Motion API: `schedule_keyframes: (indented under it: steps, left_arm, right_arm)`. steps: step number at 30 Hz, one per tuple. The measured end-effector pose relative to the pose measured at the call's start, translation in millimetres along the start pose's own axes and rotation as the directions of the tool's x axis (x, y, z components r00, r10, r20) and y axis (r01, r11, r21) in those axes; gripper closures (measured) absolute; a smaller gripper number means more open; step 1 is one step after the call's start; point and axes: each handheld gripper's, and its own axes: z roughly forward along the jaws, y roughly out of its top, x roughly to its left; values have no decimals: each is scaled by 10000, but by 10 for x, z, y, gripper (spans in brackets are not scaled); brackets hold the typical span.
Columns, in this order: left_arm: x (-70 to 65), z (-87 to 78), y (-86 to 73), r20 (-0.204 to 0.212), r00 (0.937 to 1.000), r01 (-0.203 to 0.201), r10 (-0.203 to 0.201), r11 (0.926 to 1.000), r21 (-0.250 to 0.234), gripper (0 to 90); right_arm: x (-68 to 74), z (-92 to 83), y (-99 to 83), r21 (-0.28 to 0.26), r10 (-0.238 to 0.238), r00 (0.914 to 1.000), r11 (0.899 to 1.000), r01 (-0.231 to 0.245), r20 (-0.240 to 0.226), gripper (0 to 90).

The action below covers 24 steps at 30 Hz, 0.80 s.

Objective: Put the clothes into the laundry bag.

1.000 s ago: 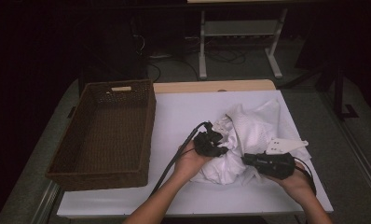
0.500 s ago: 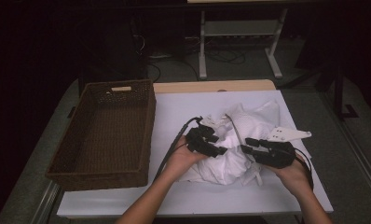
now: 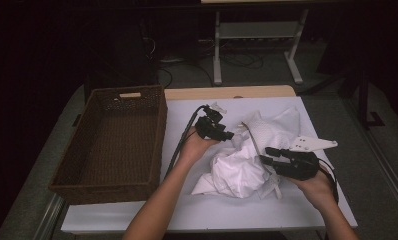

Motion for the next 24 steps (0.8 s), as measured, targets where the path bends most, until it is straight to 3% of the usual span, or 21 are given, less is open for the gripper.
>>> schedule_keyframes:
  steps: [4, 6, 11, 14, 19, 24]
  left_arm:
    - [89, 208, -8, -17, 9999, 138, -137, 9995, 267, 531]
    - [113, 293, 13, -196, 9998, 26, -15, 9984, 559, 551]
    - [161, 399, 4, -218, 9996, 181, -162, 9957, 912, 855]
    - [150, 343, -31, -290, 9994, 235, -208, 9952, 953, 880]
    - [113, 105, -155, -100, 9981, 610, -606, 9968, 516, 881]
    - [3, -141, -349, -111, 9975, 701, -697, 9962, 516, 883]
  right_arm:
    - [-8, -4, -6, 18, 46, 9999, 10000, -45, -108, 612]
    - [-14, -2, -9, 13, 85, 9999, 10000, -84, -121, 612]
    - [-6, -3, -3, -3, 101, 9999, 9999, -101, -112, 612]
    - [-2, -8, -7, 4, 86, 9999, 10000, -86, -111, 612]
    - [-19, -29, -10, -8, 156, 9999, 9999, -156, -34, 612]
    - [3, -3, 5, 83, 129, 9999, 9999, -129, -3, 614]
